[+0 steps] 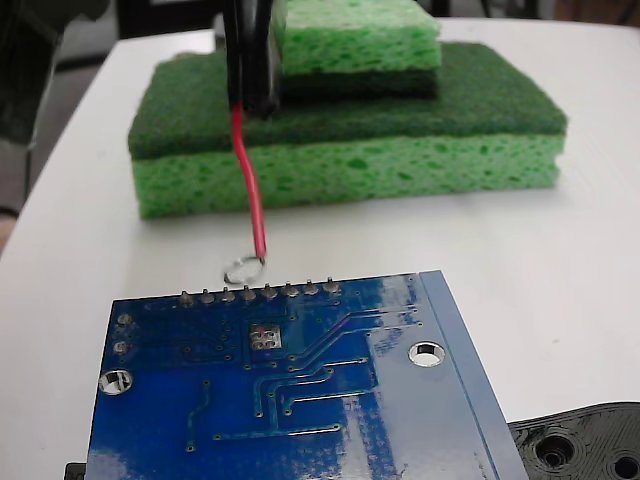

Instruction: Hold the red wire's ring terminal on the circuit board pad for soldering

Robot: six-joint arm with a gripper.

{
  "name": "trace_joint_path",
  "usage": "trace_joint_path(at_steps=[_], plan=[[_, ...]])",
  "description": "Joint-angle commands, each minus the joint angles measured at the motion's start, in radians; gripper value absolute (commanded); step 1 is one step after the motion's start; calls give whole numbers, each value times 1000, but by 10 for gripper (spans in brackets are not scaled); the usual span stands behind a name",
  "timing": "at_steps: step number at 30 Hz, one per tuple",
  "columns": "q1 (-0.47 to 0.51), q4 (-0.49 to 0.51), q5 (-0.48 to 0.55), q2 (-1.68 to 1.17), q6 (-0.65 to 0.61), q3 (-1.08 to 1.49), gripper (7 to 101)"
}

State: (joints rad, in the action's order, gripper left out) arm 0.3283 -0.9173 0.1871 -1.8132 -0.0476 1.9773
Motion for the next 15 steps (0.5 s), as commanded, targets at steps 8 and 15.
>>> trace_joint_path(at_steps=[8, 15], plan=[[2, 8, 5, 6, 0, -14, 1003], [0, 8, 14, 11, 0, -14, 1003]])
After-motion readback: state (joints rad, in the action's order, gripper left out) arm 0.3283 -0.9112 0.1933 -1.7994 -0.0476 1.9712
